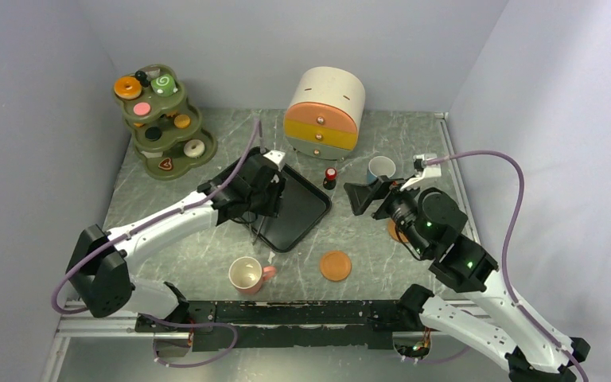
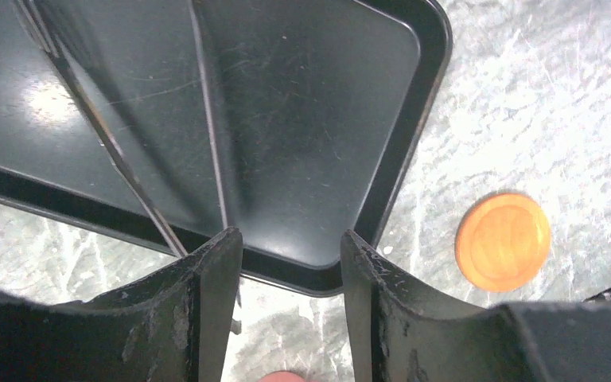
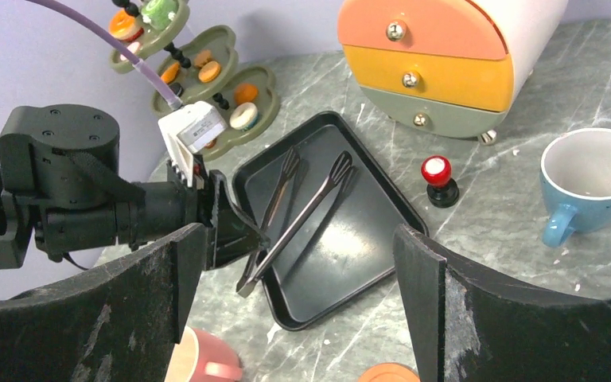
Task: Serve the afternoon tea
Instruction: Place the clamp on the tray, then adjust the cup at the center of the board.
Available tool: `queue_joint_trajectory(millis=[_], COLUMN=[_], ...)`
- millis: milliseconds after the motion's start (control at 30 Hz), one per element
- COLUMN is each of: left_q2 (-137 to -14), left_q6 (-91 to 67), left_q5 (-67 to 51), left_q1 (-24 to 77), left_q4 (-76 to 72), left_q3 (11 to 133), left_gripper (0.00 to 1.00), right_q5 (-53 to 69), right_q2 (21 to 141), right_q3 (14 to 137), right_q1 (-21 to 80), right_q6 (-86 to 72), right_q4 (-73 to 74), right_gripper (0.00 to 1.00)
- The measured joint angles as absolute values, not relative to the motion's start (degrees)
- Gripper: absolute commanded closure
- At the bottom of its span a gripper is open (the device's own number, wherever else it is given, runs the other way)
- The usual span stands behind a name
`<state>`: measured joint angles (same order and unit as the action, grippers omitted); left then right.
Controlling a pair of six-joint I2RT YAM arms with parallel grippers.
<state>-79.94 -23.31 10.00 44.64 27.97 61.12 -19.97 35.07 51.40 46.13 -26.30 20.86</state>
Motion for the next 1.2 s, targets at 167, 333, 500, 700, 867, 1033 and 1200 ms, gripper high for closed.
queue_joint_trajectory(millis=[167,333,500,700,867,1033,1200], left_q2=[-81.19,-78.89,-75.09,-70.11,-67.09,-68.99,-71.31], left_q6=[-23.42,-25.19,-28.77,-32.25,-32.86,-32.58,-31.75], left_q5=[10.22,11.31,14.22,14.52,12.05,8.34,4.43], left_q1=[46.83,47.09,47.07,44.73,43.05,43.05,43.05], left_q4=[29.82,31.4,35.77,41.8,43.2,43.03,42.57], left_q3=[61.45,58.94,55.96,53.71,53.01,50.92,49.06], left_gripper=[0.53,0.55,0.52,0.54,0.56,0.58,0.59], right_q5=[-19.73,-19.25,-19.0,-19.03,-19.03,-19.03,-19.05], right_q2=[35.79,35.73,35.2,33.98,33.39,33.36,33.36], right_q3=[51.4,51.4,51.37,51.37,51.07,51.07,51.07], right_q1=[46.13,46.13,46.13,46.13,46.13,46.13,46.13], right_q6=[-26.33,-26.35,-26.35,-26.35,-26.72,-26.79,-26.79], right_q4=[20.84,20.84,20.84,20.86,20.88,20.88,20.88], right_gripper=[0.09,0.09,0.09,0.09,0.09,0.09,0.09])
